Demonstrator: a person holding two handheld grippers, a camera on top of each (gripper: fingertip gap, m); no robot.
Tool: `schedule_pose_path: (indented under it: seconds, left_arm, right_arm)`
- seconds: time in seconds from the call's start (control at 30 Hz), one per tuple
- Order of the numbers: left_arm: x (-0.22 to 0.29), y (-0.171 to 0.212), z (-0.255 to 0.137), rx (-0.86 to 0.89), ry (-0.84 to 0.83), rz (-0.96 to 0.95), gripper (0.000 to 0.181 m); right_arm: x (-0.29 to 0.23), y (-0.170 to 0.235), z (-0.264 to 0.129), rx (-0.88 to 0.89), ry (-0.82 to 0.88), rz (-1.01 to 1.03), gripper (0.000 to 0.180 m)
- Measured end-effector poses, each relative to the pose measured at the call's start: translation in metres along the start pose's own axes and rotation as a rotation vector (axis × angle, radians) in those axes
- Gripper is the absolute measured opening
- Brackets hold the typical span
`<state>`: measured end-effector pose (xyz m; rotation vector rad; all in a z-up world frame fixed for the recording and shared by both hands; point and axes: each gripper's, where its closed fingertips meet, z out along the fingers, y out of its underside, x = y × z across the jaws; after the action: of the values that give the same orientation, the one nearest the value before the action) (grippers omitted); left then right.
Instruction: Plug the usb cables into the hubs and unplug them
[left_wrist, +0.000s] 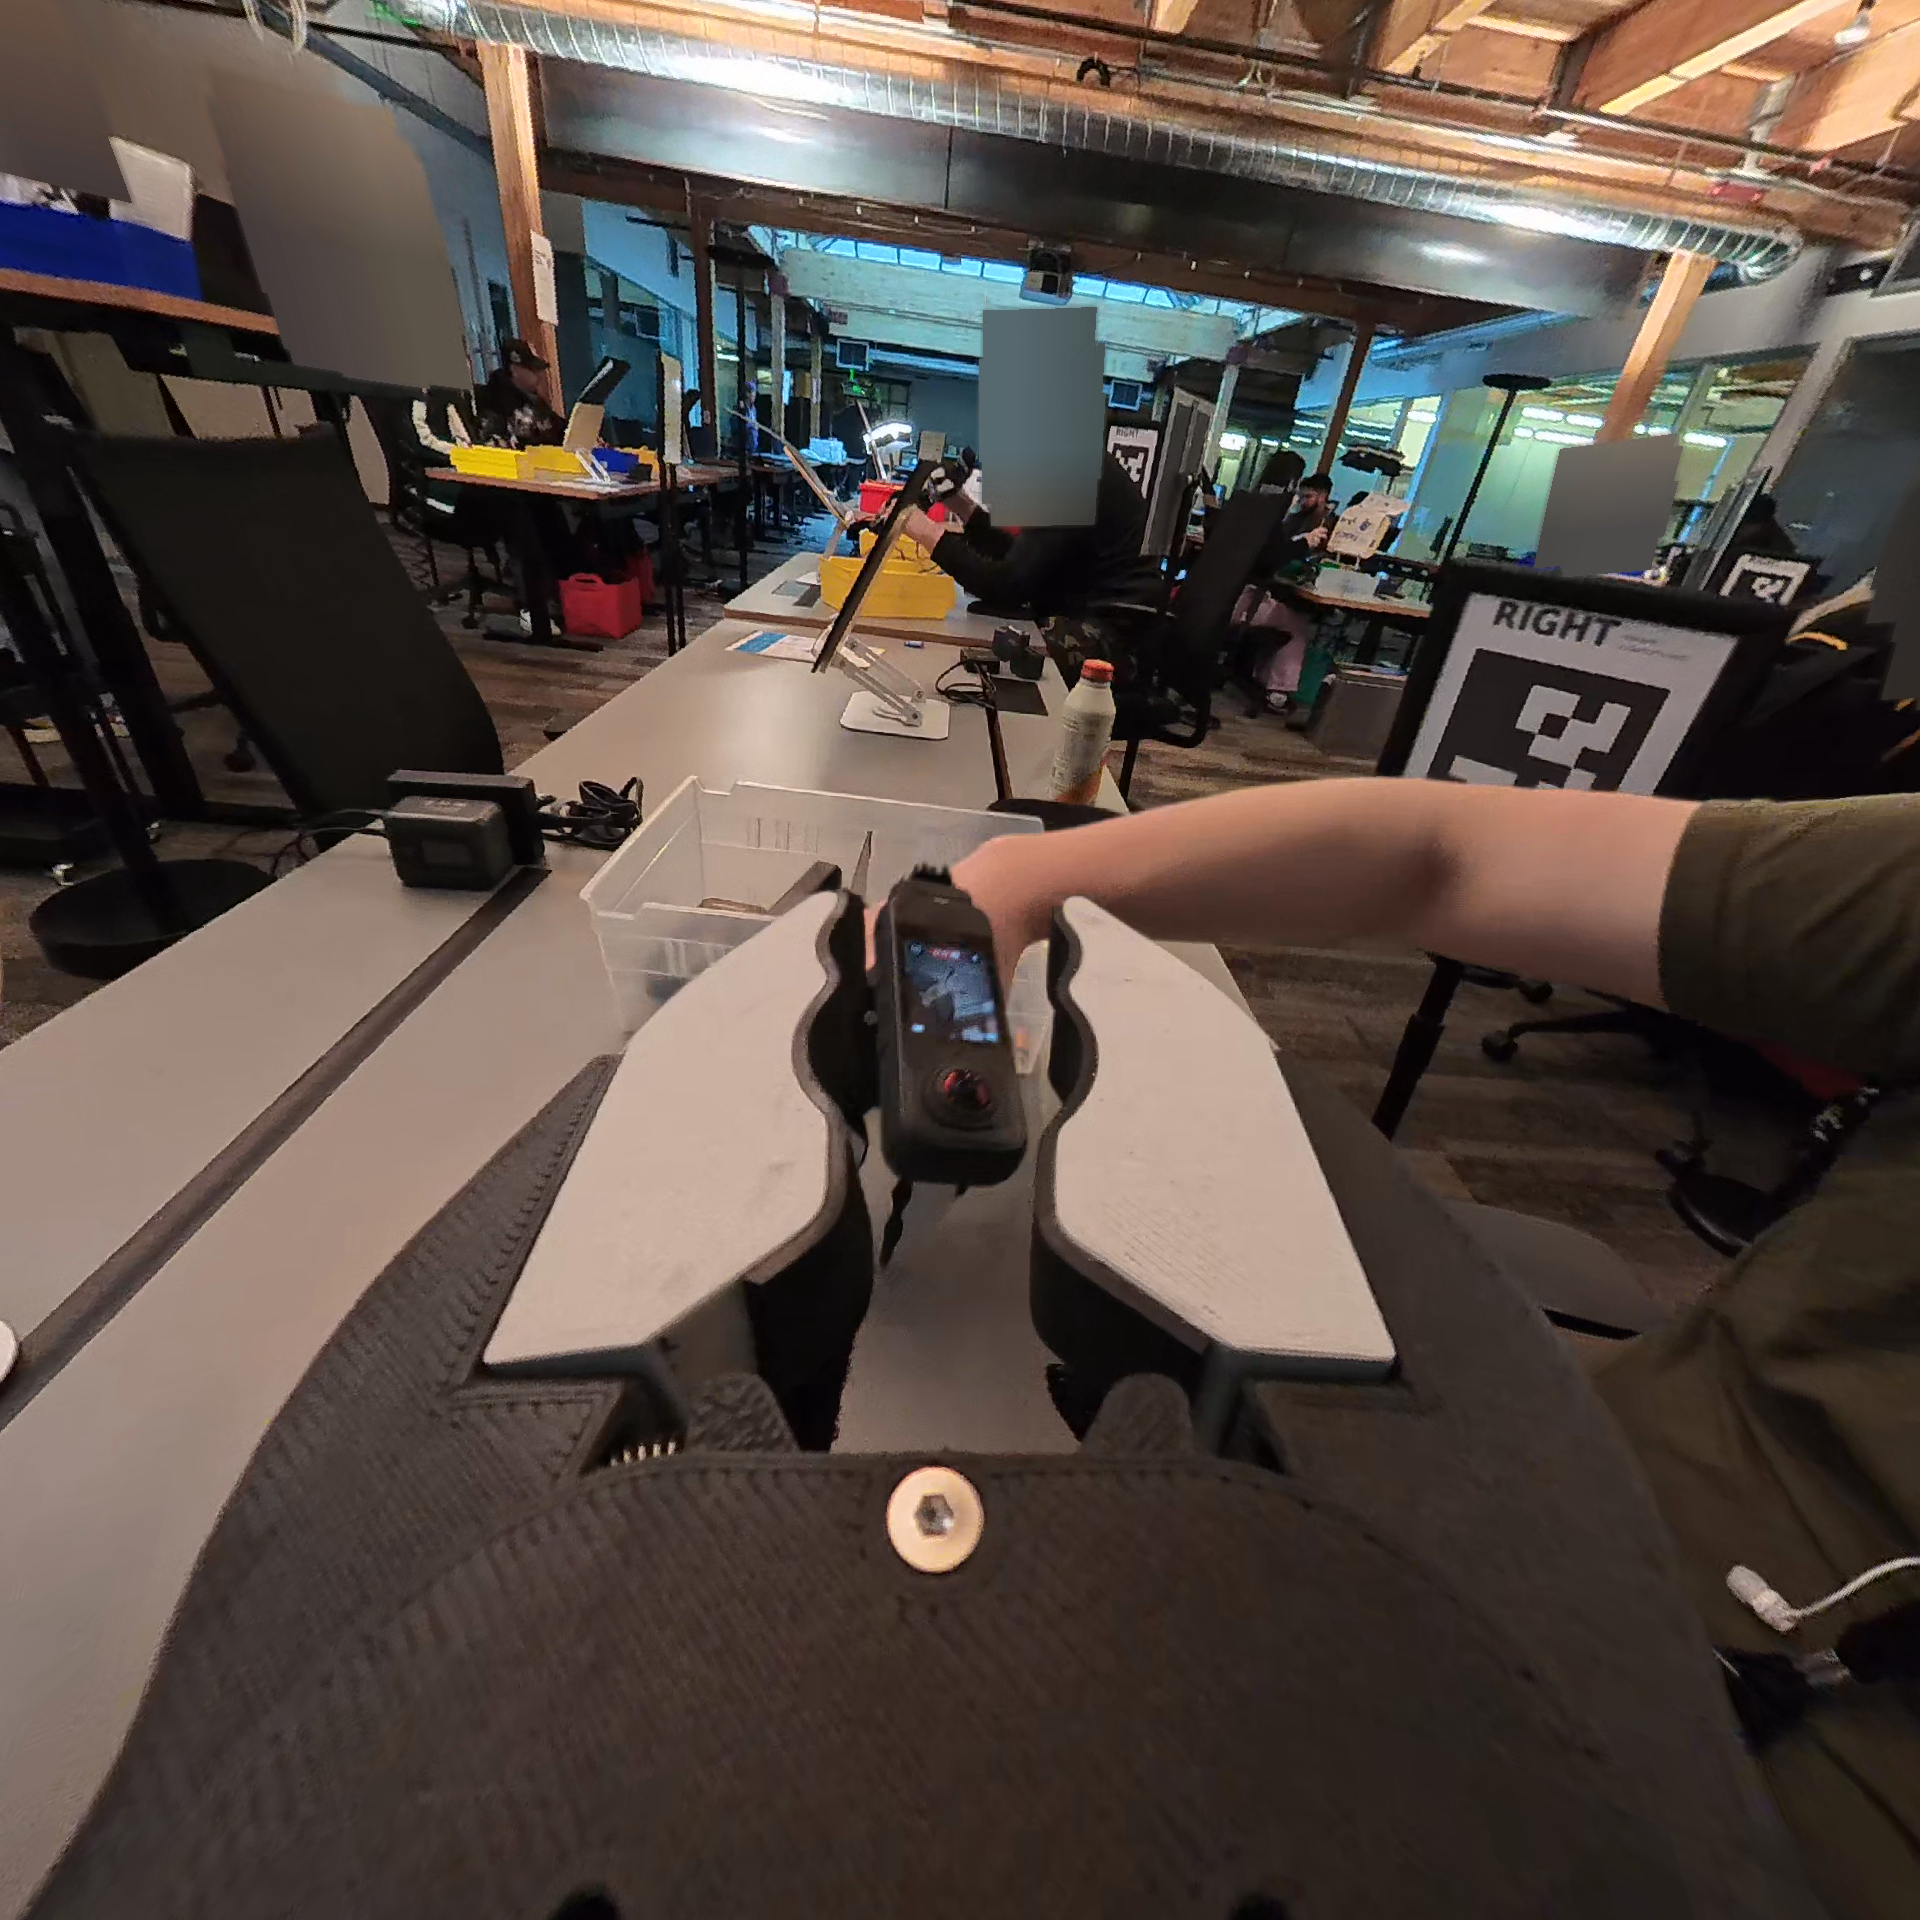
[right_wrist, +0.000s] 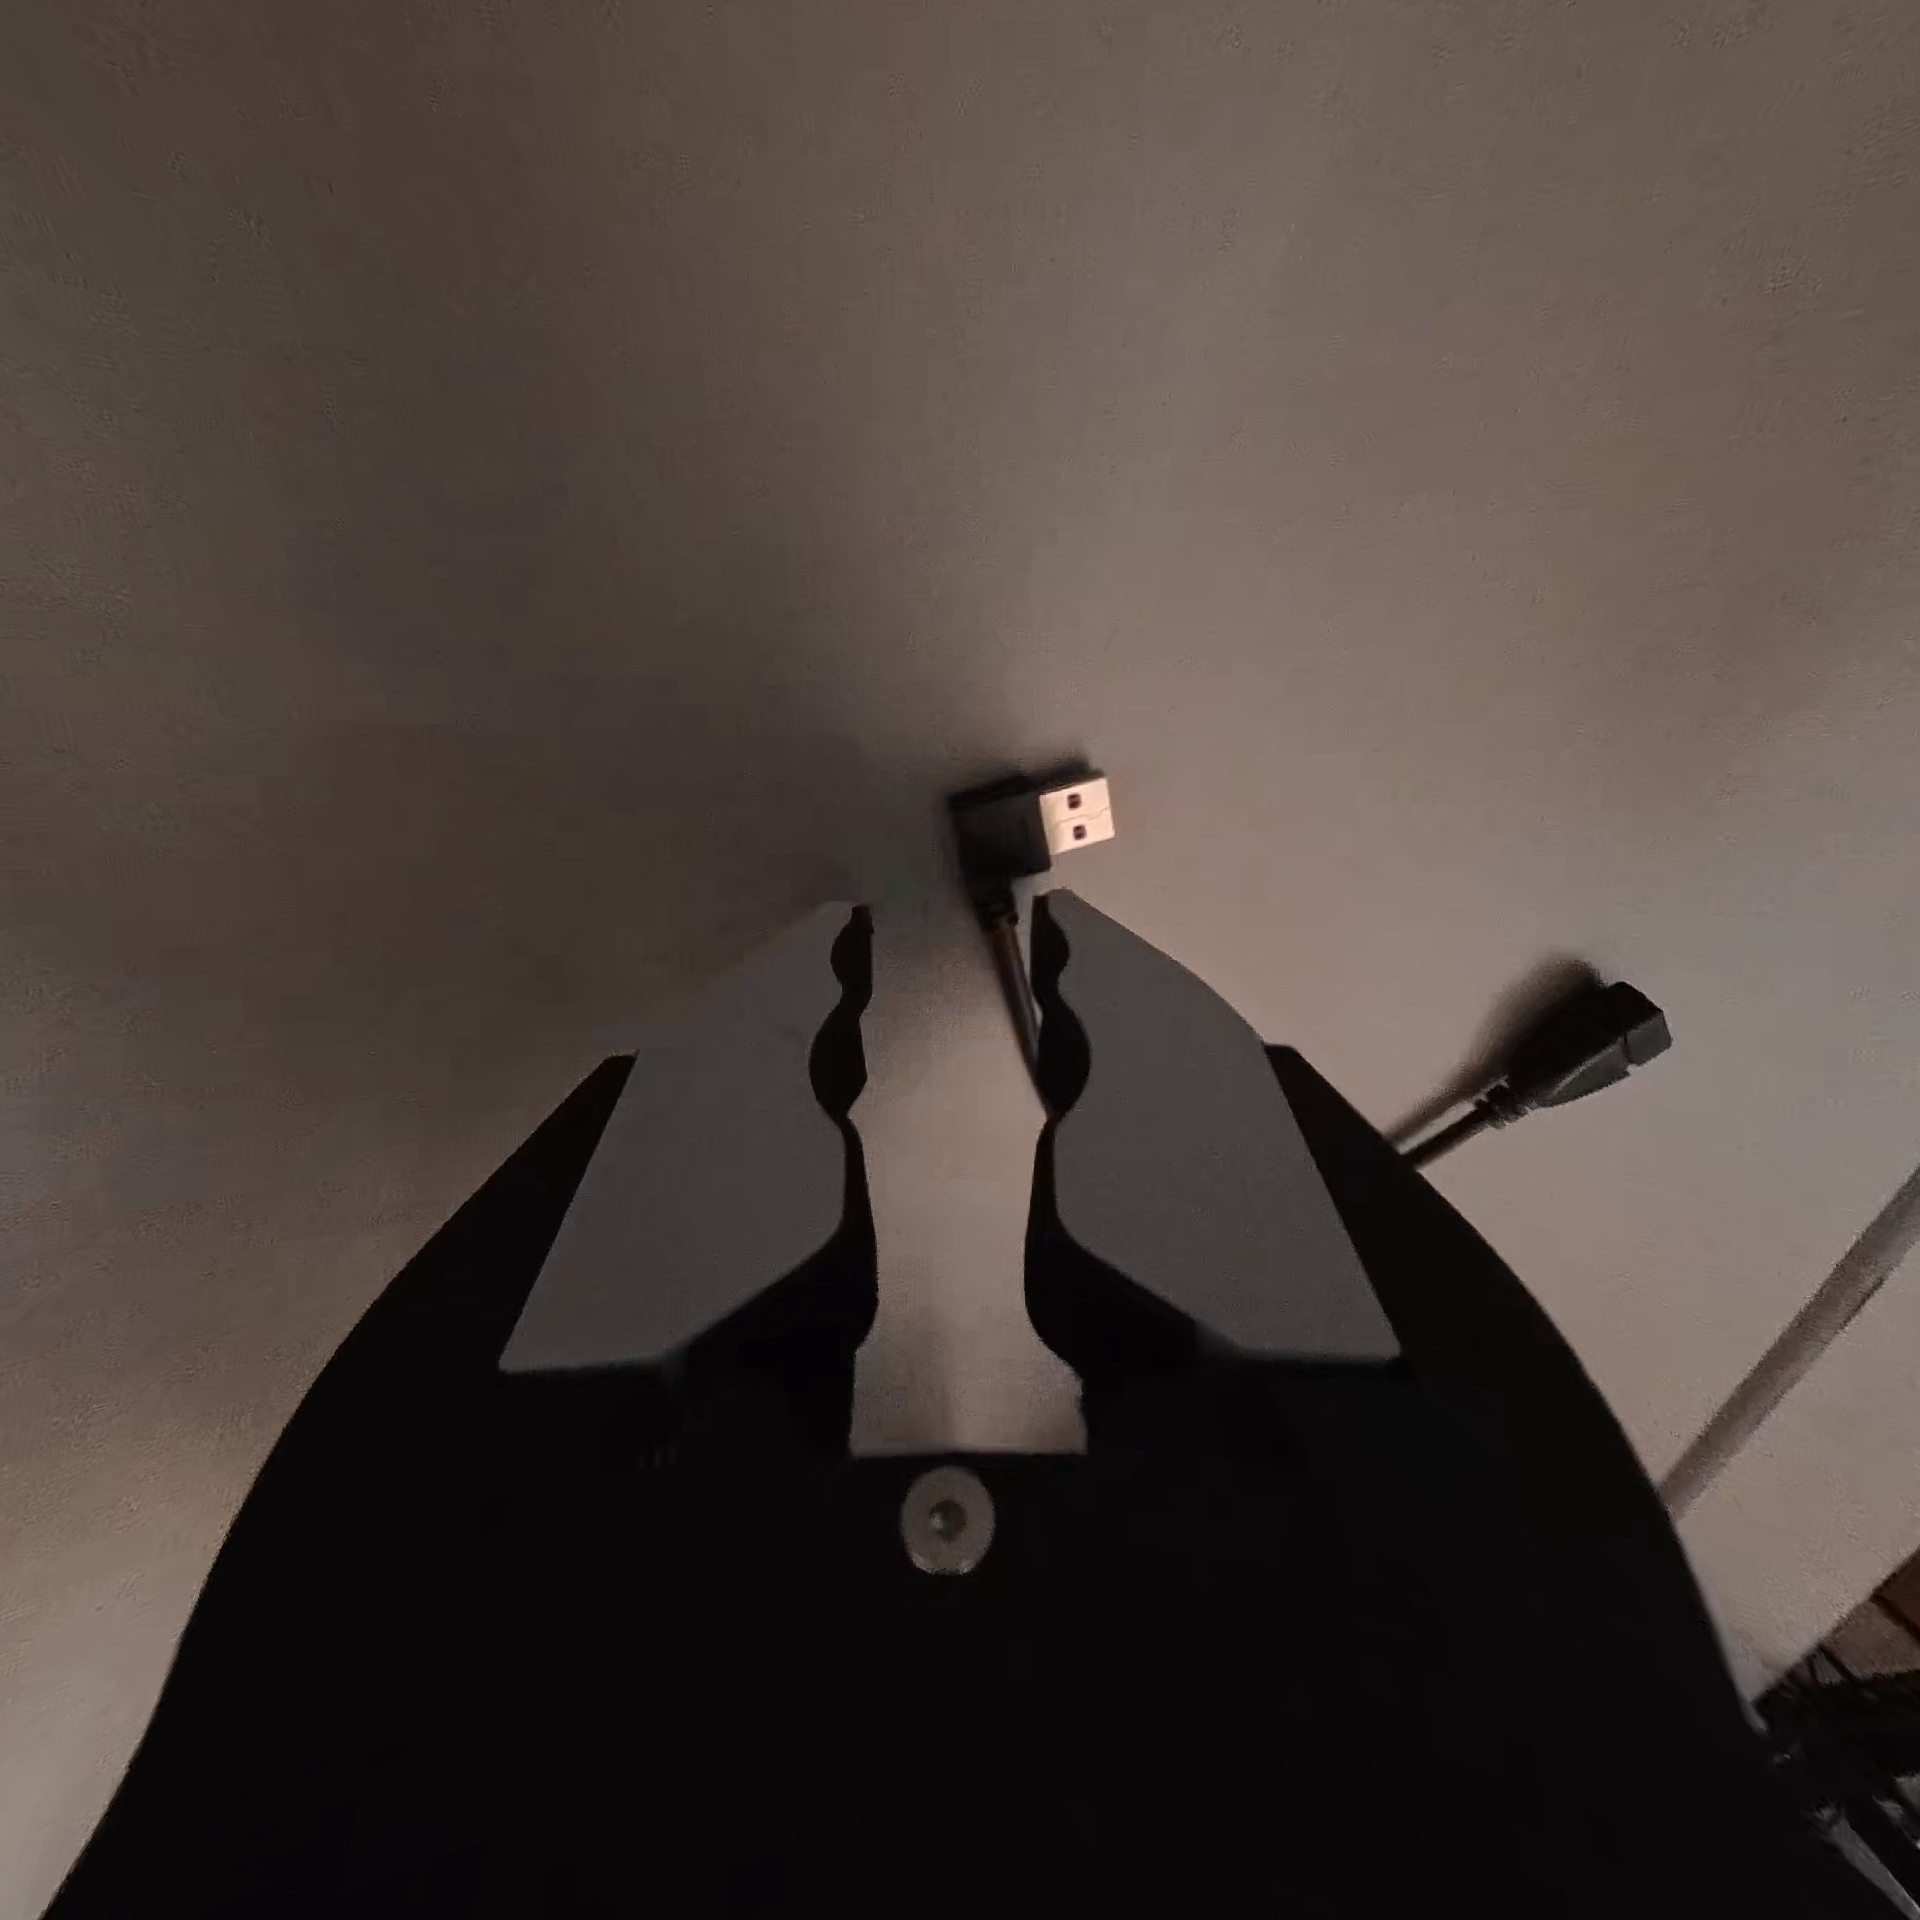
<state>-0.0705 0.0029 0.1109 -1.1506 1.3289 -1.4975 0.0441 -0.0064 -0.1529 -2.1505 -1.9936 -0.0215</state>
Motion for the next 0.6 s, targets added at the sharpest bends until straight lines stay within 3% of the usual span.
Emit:
schedule_pose_path:
  seconds: [0.3, 0.37, 0.47, 0.6]
  left_arm:
    - [0.002, -0.008, -0.011, 0.037, 0.003, 0.011, 0.031]
    - [0.003, -0.010, -0.012, 0.040, -0.001, 0.011, 0.030]
    - [0.006, -0.013, -0.015, 0.044, -0.005, 0.005, 0.029]
    - [0.014, -0.022, -0.023, 0.064, -0.001, 0.025, 0.029]
  right_arm:
    - [-0.002, -0.007, 0.006, 0.087, -0.176, 0.179, 0.008]
    - [-0.011, -0.034, -0.006, 0.263, -0.248, 0.216, 0.008]
    - [0.000, -0.079, -0.066, 0.636, -0.246, 0.284, 0.008]
    - [0.011, -0.086, -0.172, 1.004, -0.137, 0.353, 0.008]
